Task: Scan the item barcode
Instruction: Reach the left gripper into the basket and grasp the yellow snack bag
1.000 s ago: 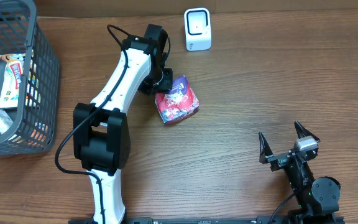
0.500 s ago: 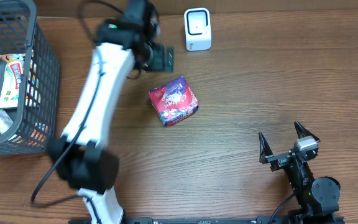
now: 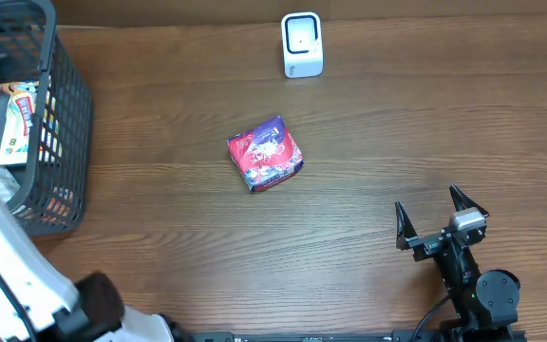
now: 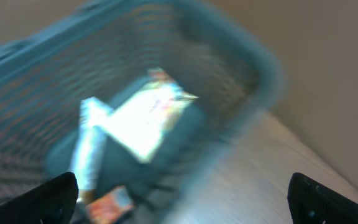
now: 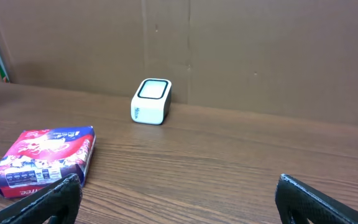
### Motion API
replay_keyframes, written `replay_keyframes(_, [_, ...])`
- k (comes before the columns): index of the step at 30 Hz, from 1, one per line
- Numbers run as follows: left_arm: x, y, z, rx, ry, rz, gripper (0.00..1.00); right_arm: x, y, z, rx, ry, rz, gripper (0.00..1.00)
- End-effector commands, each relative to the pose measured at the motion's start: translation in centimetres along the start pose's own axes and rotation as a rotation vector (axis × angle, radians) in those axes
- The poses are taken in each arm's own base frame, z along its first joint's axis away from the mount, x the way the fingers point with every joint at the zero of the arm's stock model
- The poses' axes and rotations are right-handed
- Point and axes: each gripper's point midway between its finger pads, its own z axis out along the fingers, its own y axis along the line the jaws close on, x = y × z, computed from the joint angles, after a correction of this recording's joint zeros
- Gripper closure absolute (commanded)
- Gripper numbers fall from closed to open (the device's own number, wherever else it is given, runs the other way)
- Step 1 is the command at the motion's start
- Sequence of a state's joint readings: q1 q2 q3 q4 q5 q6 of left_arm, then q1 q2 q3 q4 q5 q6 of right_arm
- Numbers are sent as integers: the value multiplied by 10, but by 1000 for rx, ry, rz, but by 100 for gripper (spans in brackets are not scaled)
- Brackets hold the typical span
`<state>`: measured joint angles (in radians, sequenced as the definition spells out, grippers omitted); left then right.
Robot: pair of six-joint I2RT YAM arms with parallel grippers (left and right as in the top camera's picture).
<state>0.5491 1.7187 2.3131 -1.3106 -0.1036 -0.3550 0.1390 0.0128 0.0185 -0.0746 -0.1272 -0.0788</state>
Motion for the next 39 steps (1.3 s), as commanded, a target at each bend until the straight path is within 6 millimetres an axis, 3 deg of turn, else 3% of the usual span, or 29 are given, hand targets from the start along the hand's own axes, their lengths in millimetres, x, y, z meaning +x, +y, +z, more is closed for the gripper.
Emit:
replay_keyframes(1, [-5, 37, 25, -65, 31, -109, 0, 2, 2, 0, -10, -3, 3, 0])
replay_keyframes(4, [-11, 52, 51, -94, 41, -60, 0, 2, 2, 0, -10, -2, 3, 0])
replay_keyframes(8, [1, 50, 97, -100, 114, 91, 0, 2, 2, 0, -10, -2, 3, 0])
replay_keyframes(16, [65, 60, 207, -118, 366, 266, 0, 2, 2, 0, -10, -3, 3, 0])
replay_keyframes(22, [109, 70, 266, -118, 491, 329, 0, 2, 2, 0, -10, -2, 3, 0])
replay_keyframes(31, [157, 61, 322, -94, 566, 356, 0, 2, 2, 0, -10, -3, 3, 0])
replay_keyframes(38, [156, 38, 339, -55, 510, 393, 0, 2, 2, 0, -10, -3, 3, 0])
replay_keyframes(39, [155, 36, 340, -51, 502, 396, 6, 2, 2, 0, -10, -2, 3, 0])
